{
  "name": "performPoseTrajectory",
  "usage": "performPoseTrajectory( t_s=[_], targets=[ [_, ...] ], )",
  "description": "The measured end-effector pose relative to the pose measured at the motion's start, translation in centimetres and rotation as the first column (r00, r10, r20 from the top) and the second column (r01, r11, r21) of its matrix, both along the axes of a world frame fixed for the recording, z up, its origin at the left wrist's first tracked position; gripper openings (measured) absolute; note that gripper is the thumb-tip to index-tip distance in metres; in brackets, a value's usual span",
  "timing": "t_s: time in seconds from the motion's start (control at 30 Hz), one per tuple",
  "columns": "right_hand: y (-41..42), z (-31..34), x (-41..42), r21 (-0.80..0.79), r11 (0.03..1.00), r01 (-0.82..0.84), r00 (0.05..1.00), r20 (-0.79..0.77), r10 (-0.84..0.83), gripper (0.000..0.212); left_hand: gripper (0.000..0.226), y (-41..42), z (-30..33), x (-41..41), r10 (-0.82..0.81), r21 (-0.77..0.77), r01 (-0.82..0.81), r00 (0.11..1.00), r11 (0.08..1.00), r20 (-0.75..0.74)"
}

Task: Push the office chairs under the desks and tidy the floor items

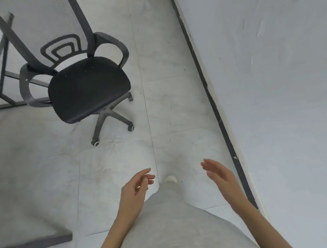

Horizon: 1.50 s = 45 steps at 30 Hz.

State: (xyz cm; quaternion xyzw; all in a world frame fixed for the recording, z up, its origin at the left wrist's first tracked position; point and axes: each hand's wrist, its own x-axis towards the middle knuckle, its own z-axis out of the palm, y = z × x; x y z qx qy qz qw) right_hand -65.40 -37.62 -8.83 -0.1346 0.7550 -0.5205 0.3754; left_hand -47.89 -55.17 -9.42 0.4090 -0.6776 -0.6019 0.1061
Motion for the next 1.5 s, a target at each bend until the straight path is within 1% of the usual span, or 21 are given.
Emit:
performPoseTrajectory(
  t_s=[0.17,0.23,0.37,0.47,0.53,0.6,0.63,0.73,0.83,0.9,0.97,1.03,1.13,1.2,1.3,1.4,1.5],
  targets=[
    [-4.4,0.6,-8.9,0.026,0.993,0.113,0.993,0.038,-0.114,0.034,0.033,-10.6,3.7,-15.3,-0.118,-0.049,0.115,0.991,0.992,-0.062],
    [-6.4,0.6,-12.7,0.016,0.987,0.161,0.987,0.02,-0.161,0.034,0.032,-14.0,4.7,-21.1,-0.174,-0.07,0.169,0.981,0.983,-0.08],
    [-11.6,-0.5,-21.3,0.013,0.975,0.221,0.975,0.033,-0.221,0.034,0.031,-19.7,4.9,-31.4,-0.208,-0.086,0.2,0.972,0.976,-0.106],
    [-17.2,-1.2,-29.4,0.011,0.986,0.165,0.986,0.027,-0.165,0.034,0.029,-23.7,3.7,-37.4,-0.141,-0.064,0.135,0.983,0.989,-0.113],
    [-21.9,-1.2,-35.5,-0.004,0.996,0.086,0.996,0.025,-0.086,0.033,0.028,-26.2,2.7,-40.3,-0.043,-0.035,0.04,0.994,0.999,-0.097],
    [-27.2,-0.2,-42.1,-0.043,0.999,-0.024,1.0,-0.001,0.024,0.033,0.024,-28.5,2.1,-42.7,0.093,-0.002,-0.094,0.992,0.996,-0.083],
    [-30.2,0.6,-45.3,-0.054,0.995,-0.085,0.996,-0.019,0.084,0.033,0.023,-29.6,2.0,-43.7,0.164,0.014,-0.163,0.984,0.987,-0.073],
    [-38.9,3.2,-53.6,-0.079,0.971,-0.224,0.973,-0.066,0.219,0.033,0.027,-33.1,1.9,-46.2,0.332,0.041,-0.33,0.942,0.943,-0.047],
    [-47.3,4.8,-60.4,-0.099,0.947,-0.306,0.947,-0.132,0.292,0.034,0.021,-36.7,1.6,-49.2,0.436,0.032,-0.435,0.899,0.9,-0.029],
    [-52.6,5.0,-63.7,-0.108,0.933,-0.342,0.934,-0.152,0.325,0.035,0.027,-39.8,1.4,-51.8,0.493,0.038,-0.492,0.869,0.87,-0.039],
    [-57.6,4.0,-66.5,-0.104,0.927,-0.36,0.926,-0.156,0.343,0.035,0.03,-44.1,0.6,-55.0,0.522,0.006,-0.523,0.852,0.853,-0.045],
    [-61.0,2.9,-68.4,-0.094,0.929,-0.358,0.929,-0.135,0.344,0.035,0.03,-48.0,0.1,-58.1,0.507,-0.001,-0.508,0.86,0.861,-0.057],
    [-66.7,1.3,-71.6,-0.06,0.935,-0.35,0.934,-0.099,0.343,0.036,0.031,-56.5,-0.2,-63.5,0.468,0.005,-0.47,0.878,0.883,-0.103],
    [-69.7,1.0,-73.2,-0.041,0.946,-0.323,0.946,-0.049,0.321,0.035,0.028,-62.5,0.9,-67.0,0.443,-0.001,-0.447,0.887,0.895,-0.13],
    [-74.6,0.9,-76.1,-0.014,0.944,-0.33,0.944,-0.025,0.33,0.033,0.021,-71.6,2.9,-71.4,0.427,-0.026,-0.438,0.887,0.899,-0.177],
    [-80.2,0.8,-78.7,0.011,0.937,-0.35,0.937,-0.003,0.35,0.033,0.022,-79.3,4.9,-74.8,0.429,-0.057,-0.451,0.875,0.891,-0.225],
    [-87.7,0.4,-81.3,0.01,0.919,-0.395,0.919,0.006,0.395,0.033,0.027,-86.2,5.9,-77.4,0.463,-0.065,-0.493,0.848,0.867,-0.256]
  ],
)
